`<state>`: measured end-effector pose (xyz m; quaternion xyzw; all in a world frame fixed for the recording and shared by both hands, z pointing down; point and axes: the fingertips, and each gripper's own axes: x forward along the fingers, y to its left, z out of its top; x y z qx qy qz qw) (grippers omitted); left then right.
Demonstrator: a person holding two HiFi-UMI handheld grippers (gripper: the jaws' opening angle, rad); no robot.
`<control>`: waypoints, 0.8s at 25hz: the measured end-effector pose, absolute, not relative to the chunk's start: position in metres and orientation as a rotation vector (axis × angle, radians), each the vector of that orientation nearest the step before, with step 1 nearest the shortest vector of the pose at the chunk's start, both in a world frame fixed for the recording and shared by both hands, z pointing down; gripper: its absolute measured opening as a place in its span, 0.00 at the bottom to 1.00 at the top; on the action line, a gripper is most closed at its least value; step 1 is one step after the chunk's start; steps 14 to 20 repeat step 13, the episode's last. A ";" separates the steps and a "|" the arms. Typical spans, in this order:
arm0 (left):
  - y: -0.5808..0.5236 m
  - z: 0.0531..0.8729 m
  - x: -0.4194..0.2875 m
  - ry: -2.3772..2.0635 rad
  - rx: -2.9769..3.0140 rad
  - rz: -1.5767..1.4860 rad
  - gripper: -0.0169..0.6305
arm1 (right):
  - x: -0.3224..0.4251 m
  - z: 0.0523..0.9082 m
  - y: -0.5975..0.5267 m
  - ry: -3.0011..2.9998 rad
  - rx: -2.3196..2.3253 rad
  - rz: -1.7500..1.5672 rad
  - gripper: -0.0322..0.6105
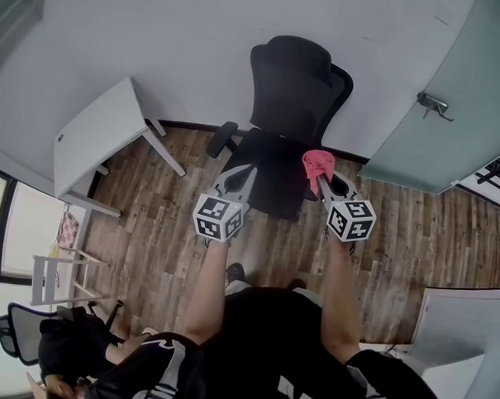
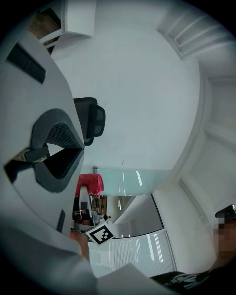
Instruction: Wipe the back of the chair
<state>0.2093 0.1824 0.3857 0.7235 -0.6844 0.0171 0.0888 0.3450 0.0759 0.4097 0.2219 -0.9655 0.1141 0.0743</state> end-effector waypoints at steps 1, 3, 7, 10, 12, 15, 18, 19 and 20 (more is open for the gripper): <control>0.183 0.385 0.209 -2.039 2.154 0.051 0.06 | 0.344 0.409 0.076 -2.901 0.663 0.345 0.15; 0.184 0.383 0.207 -2.044 2.154 0.052 0.06 | 0.342 0.408 0.077 -2.906 0.658 0.349 0.15; 0.185 0.380 0.203 -2.052 2.153 0.052 0.06 | 0.337 0.406 0.077 -2.914 0.651 0.360 0.15; 0.185 0.380 0.203 -2.053 2.154 0.054 0.06 | 0.336 0.407 0.076 -2.916 0.651 0.365 0.15; 0.185 0.380 0.203 -2.054 2.155 0.055 0.06 | 0.336 0.408 0.076 -2.917 0.651 0.367 0.15; 0.185 0.380 0.202 -2.054 2.155 0.056 0.06 | 0.336 0.408 0.076 -2.917 0.652 0.369 0.15; 0.185 0.380 0.202 -2.054 2.155 0.056 0.06 | 0.336 0.408 0.076 -2.917 0.652 0.369 0.15; 0.185 0.380 0.202 -2.054 2.155 0.056 0.06 | 0.336 0.408 0.076 -2.917 0.652 0.369 0.15; 0.185 0.380 0.202 -2.054 2.155 0.056 0.06 | 0.336 0.408 0.076 -2.917 0.652 0.369 0.15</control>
